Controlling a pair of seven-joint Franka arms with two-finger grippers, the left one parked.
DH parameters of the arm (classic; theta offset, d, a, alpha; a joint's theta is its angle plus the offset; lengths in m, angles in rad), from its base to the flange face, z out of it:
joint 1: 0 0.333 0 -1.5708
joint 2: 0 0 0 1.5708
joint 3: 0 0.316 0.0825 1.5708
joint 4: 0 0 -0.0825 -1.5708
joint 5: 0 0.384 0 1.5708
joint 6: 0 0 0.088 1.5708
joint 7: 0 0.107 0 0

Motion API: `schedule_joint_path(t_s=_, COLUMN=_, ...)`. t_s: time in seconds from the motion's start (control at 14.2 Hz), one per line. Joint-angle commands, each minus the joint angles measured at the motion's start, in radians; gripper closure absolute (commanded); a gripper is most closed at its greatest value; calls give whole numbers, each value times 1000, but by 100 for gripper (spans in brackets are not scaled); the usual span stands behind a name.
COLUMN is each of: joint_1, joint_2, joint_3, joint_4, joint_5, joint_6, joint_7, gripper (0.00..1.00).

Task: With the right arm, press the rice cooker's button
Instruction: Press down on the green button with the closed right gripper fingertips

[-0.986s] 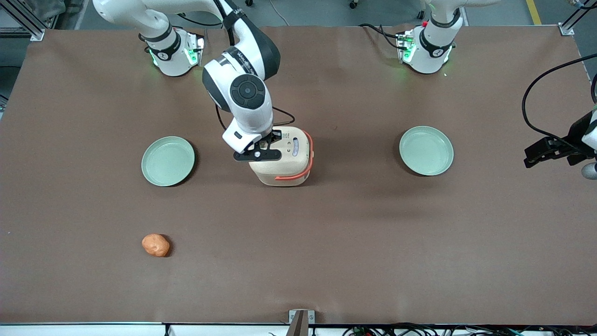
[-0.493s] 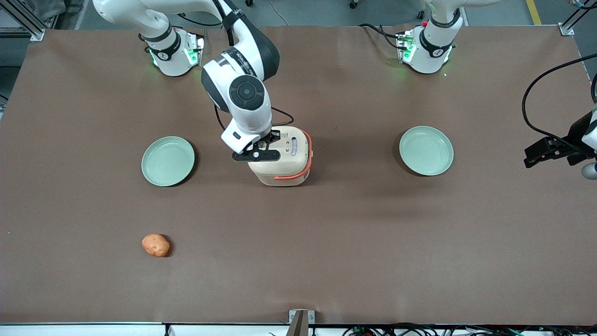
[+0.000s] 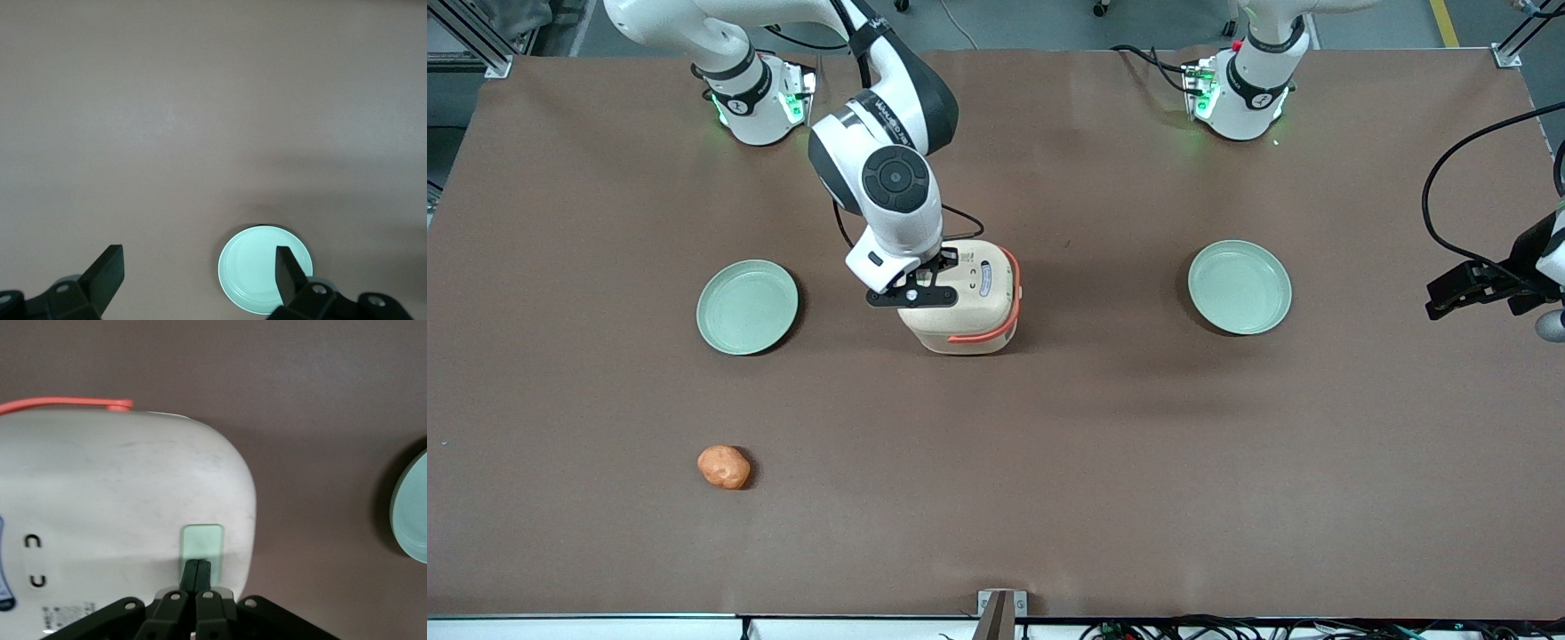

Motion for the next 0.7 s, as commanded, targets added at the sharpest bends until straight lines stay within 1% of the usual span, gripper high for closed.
schedule_joint_path(t_s=0.0, joint_1=-5, joint_2=-41, joint_3=3, joint_4=-35, joint_5=-6, joint_6=-22, joint_7=1, gripper=100)
schedule_joint_path(t_s=0.63, joint_1=3, joint_2=-33, joint_3=5, joint_4=-4, joint_5=0, joint_6=7, joint_7=10, gripper=100)
